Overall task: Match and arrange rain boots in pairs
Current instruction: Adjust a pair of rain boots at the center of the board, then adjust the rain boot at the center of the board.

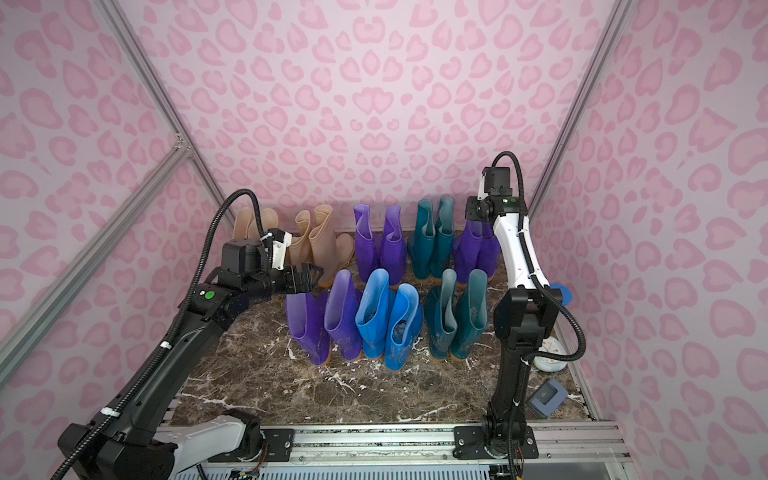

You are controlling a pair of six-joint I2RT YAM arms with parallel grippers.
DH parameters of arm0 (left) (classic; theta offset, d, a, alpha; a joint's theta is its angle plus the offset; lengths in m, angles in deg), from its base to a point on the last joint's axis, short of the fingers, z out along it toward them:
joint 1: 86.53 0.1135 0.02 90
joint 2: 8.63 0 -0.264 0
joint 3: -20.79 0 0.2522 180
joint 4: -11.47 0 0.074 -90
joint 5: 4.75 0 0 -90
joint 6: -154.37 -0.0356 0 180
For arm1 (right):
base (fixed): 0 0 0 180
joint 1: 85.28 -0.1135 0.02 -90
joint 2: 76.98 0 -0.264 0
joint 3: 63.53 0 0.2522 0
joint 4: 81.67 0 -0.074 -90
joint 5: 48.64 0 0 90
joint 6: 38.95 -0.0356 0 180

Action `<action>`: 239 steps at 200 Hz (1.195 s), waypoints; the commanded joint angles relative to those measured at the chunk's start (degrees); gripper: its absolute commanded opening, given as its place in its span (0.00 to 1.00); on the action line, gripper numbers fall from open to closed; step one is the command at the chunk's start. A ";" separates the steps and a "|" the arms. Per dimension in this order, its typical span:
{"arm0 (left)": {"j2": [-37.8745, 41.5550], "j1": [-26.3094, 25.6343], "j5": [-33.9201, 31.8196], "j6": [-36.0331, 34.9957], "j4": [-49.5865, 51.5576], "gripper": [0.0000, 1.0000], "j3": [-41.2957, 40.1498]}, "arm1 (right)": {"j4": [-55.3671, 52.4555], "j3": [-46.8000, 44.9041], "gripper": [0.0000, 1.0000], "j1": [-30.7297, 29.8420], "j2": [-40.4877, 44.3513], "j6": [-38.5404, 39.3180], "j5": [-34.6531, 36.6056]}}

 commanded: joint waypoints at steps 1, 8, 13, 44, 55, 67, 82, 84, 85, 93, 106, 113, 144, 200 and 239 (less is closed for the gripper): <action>0.46 0.05 0.15 -0.29 -1.70 0.99 0.06 | 1.52 -1.30 0.49 -0.27 2.80 -0.55 1.19; 0.47 0.02 0.20 -0.30 -1.65 0.99 0.00 | 2.24 -2.45 0.52 -0.27 4.15 -0.80 1.64; 0.54 0.05 0.16 -0.29 -1.64 0.99 0.07 | 2.94 -3.50 0.52 -0.23 5.20 -0.92 1.67; 1.09 -0.01 -1.20 -1.19 -0.73 0.99 0.57 | 5.69 -7.38 0.53 -0.66 11.23 -2.19 2.38; 1.66 0.01 -3.02 -1.41 0.86 0.99 1.49 | 6.66 -8.75 0.53 -1.54 13.61 -2.70 3.47; 2.34 -0.06 -6.03 -0.68 3.49 0.99 2.91 | 8.52 -11.41 0.53 -3.27 16.86 -3.43 4.76; 2.96 -0.04 -8.30 -0.47 8.74 0.99 6.03 | 11.24 -16.08 0.53 -6.34 21.37 -4.01 6.95; 3.11 -0.13 -8.53 -0.40 9.39 0.99 6.42 | 11.60 -16.74 0.54 -6.70 22.16 -4.19 7.32; 3.24 -0.12 -8.68 -0.39 9.76 0.99 6.59 | 11.86 -17.07 0.54 -6.98 22.40 -4.26 7.44; 3.94 -0.23 -9.21 -0.63 11.56 0.99 7.27 | 13.52 -20.08 0.54 -8.59 25.03 -4.76 8.18; 5.06 -0.61 -8.98 -1.14 13.12 0.99 6.86 | 16.80 -25.83 0.54 -10.79 29.53 -6.22 9.14; 5.00 -0.69 -8.20 -1.38 13.72 0.99 6.59 | 18.53 -28.84 0.55 -11.86 31.70 -6.93 8.94; 0.53 -2.34 -2.37 -1.26 13.81 0.93 6.37 | 22.18 -38.31 0.55 -18.14 39.03 -8.05 8.98; -4.67 -6.81 -7.28 -3.46 14.77 0.29 7.63 | 21.02 -44.43 0.55 -23.76 48.80 -7.67 12.44; -6.50 -7.32 -5.60 -4.78 14.08 0.02 9.77 | 20.85 -44.99 0.56 -23.74 51.81 -7.41 12.13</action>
